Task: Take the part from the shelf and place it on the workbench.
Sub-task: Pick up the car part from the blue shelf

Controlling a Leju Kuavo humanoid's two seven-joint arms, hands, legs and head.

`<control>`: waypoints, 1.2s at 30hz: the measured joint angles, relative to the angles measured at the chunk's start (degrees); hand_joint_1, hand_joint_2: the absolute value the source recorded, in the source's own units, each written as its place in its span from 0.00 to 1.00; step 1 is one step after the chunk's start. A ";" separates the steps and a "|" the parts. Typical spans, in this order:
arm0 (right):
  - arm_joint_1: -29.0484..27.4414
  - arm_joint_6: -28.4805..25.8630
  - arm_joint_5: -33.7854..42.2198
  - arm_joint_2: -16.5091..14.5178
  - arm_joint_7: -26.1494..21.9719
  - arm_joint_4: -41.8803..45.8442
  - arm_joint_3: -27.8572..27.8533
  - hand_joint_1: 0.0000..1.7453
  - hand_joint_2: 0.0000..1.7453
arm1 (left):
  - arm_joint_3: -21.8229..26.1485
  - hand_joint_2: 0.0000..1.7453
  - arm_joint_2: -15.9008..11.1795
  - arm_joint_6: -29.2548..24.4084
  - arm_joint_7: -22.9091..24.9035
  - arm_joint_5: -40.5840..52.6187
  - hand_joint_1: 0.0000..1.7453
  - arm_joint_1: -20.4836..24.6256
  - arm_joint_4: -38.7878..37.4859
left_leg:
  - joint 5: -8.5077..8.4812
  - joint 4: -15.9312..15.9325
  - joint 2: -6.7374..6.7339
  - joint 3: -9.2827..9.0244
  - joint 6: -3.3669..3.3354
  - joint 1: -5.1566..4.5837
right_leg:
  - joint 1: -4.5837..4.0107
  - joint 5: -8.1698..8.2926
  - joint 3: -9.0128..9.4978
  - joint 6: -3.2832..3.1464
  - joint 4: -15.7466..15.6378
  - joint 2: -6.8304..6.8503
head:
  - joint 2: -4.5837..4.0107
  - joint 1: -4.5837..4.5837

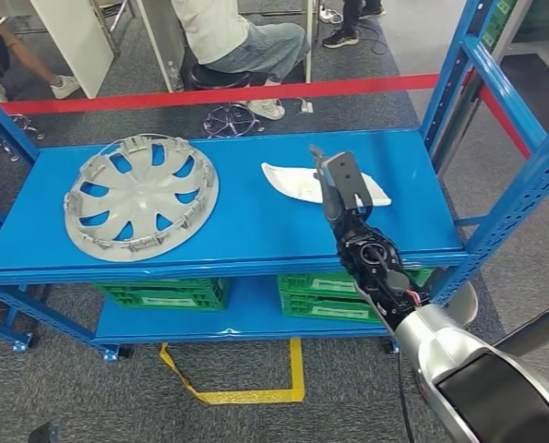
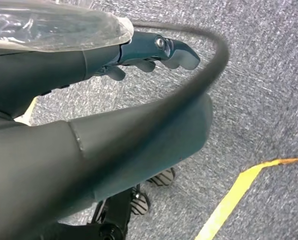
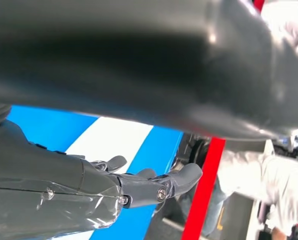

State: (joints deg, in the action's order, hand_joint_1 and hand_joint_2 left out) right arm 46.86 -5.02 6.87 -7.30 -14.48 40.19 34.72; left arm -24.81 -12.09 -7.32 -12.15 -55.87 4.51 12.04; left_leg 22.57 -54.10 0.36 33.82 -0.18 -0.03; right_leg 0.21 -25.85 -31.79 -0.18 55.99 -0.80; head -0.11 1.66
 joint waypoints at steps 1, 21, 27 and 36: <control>0.06 0.14 -0.16 -0.19 -0.02 -0.01 0.17 0.00 0.00 | -0.01 0.00 -0.01 -0.09 0.01 -0.13 0.00 0.00 0.00 | 0.01 0.00 0.01 0.00 -0.03 0.01 | -0.01 -0.02 0.00 -0.02 0.00 0.00 | 0.00 0.16; 0.16 -0.21 -1.34 -0.56 0.47 0.02 1.17 0.00 0.00 | -0.10 0.00 0.02 0.46 0.02 0.31 0.00 -0.11 -0.01 | 1.05 0.97 0.87 -1.96 1.40 1.58 | 0.92 0.40 -0.94 2.31 1.09 -0.26 | -0.01 -1.99; 0.26 -0.64 -1.70 -0.46 0.90 0.32 1.26 0.00 0.00 | -0.14 0.00 -0.02 0.48 0.04 0.37 0.00 -0.14 -0.02 | 2.81 -2.69 0.60 -0.08 2.98 1.65 | 0.65 0.58 -0.06 -0.45 -0.11 -0.13 | 0.00 -1.29; -0.04 -0.90 -2.68 -0.42 1.84 0.98 1.17 0.00 0.00 | -0.32 0.00 -0.09 0.54 0.03 0.42 0.00 -0.08 -0.02 | 1.31 -4.76 -0.70 2.53 0.92 0.31 | -0.58 0.17 0.31 -1.43 -0.21 0.81 | 0.00 1.04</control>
State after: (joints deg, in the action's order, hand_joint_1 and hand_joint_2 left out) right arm 46.82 -5.92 4.19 -7.72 -12.64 41.17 35.89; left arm -25.13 -12.19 -6.78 -12.12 -55.46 4.43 12.02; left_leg 23.88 -58.85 -0.34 36.34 0.74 0.28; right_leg -0.38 -25.68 -31.48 -1.60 55.78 0.01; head -0.11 2.70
